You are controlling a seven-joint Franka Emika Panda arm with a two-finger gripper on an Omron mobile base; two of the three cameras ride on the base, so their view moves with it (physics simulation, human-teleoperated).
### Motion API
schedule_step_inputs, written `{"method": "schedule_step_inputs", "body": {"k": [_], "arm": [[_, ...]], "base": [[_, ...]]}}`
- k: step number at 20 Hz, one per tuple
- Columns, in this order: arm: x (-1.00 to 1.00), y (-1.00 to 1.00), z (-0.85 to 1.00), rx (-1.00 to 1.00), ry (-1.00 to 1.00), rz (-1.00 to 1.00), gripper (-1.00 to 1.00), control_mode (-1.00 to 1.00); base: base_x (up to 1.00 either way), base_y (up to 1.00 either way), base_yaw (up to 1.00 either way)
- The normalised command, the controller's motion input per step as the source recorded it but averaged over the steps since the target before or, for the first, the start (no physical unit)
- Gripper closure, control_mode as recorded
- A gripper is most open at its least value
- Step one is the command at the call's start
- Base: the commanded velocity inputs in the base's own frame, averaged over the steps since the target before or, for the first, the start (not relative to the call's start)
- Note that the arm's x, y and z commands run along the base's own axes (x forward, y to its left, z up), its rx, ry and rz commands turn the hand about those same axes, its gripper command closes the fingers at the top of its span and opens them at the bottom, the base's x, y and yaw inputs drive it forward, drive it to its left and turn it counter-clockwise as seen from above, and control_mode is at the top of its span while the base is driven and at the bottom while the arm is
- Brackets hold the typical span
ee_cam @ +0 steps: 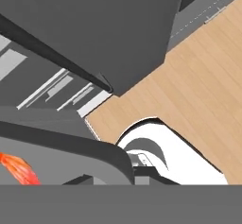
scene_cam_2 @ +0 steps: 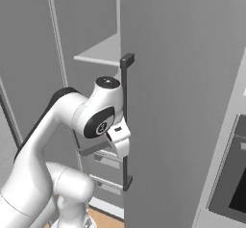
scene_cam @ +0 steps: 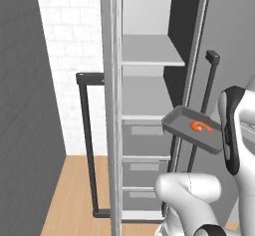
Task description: Take the meat container that has the shrimp and place it on the second highest rack of the freezer. Then take the vegetable container that has the mushroom and corn and place it on the highest rack of the freezer.
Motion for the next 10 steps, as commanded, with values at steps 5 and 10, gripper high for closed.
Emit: {"method": "schedule_step_inputs", "body": {"k": [5, 10], "arm": [[0.0, 0.0, 0.0, 0.0, 0.0, 0.0, 1.0, 1.0], [0.0, 0.0, 0.0, 0.0, 0.0, 0.0, 1.0, 1.0]], "base": [[-0.46, -0.34, -0.02], [0.1, 0.21, 0.0]]}}
